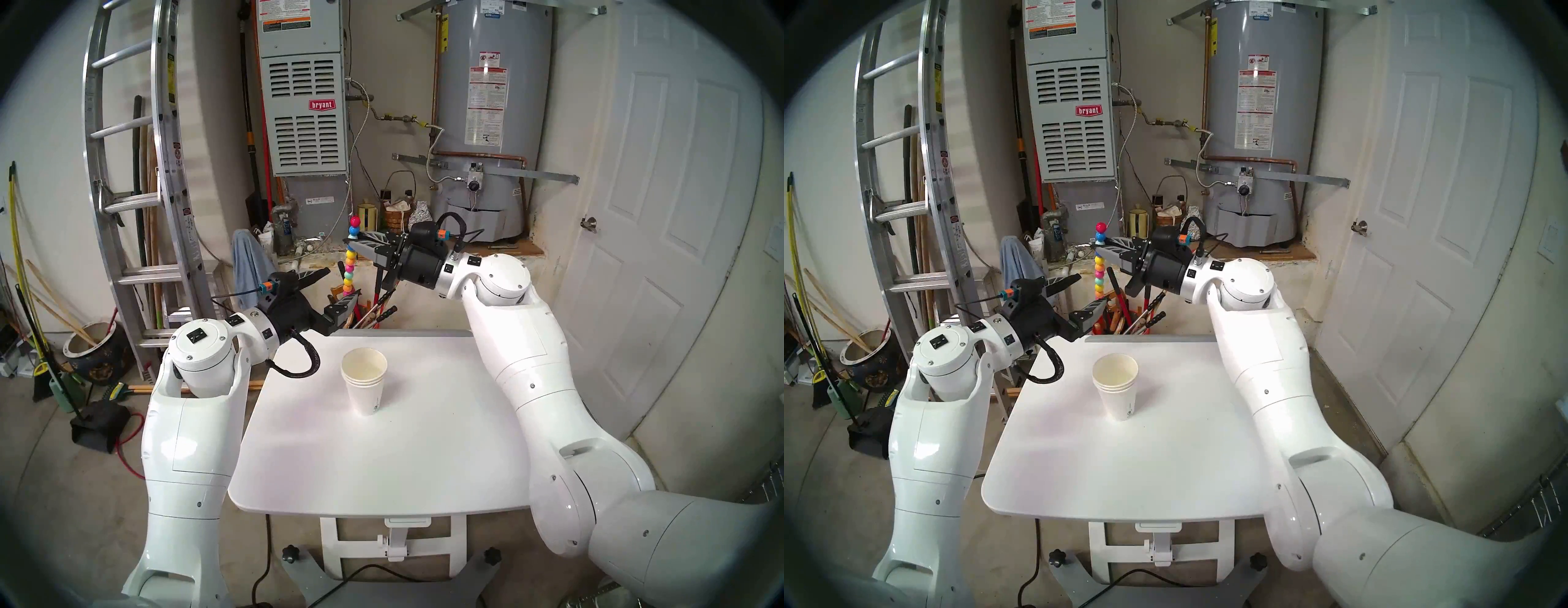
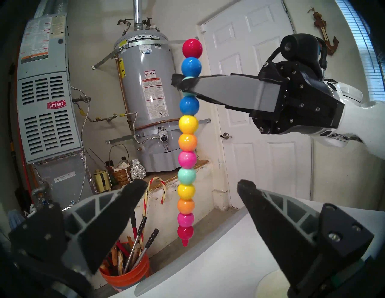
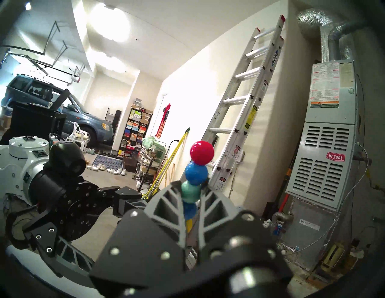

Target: Switch the marker to another color

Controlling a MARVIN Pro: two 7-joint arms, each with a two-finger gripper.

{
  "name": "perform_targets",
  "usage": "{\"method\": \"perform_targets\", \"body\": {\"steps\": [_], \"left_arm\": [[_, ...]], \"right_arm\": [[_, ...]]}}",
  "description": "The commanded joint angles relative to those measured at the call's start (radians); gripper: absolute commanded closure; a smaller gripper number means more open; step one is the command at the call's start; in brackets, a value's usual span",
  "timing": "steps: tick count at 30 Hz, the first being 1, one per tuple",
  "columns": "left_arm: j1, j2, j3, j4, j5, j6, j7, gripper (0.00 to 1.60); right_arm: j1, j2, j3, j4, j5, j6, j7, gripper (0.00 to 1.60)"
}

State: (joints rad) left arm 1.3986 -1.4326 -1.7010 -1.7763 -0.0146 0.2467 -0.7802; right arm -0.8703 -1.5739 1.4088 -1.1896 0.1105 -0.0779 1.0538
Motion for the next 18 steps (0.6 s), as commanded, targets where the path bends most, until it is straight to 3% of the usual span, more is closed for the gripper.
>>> {"method": "perform_targets", "body": {"steps": [1,15,16,18], "left_arm": [[-0.014,-0.003,-0.001,-0.013,-0.009,-0.005,-0.004,0.0],[-0.009,-0.004,0.005,-0.01,-0.008,-0.01,0.0,0.0],[-0.009,-0.004,0.005,-0.011,-0.008,-0.01,0.0,0.09],[-0.008,-0.004,0.006,-0.012,-0.006,-0.01,0.002,0.09]], "right_arm": [[-0.002,-0.018,-0.003,-0.04,0.007,0.007,-0.005,1.6],[-0.015,-0.021,-0.007,-0.069,0.007,0.021,-0.004,1.6],[-0.017,-0.021,-0.007,-0.071,0.007,0.022,-0.003,1.6],[-0.02,-0.021,-0.008,-0.074,0.007,0.023,-0.002,1.6]]}}
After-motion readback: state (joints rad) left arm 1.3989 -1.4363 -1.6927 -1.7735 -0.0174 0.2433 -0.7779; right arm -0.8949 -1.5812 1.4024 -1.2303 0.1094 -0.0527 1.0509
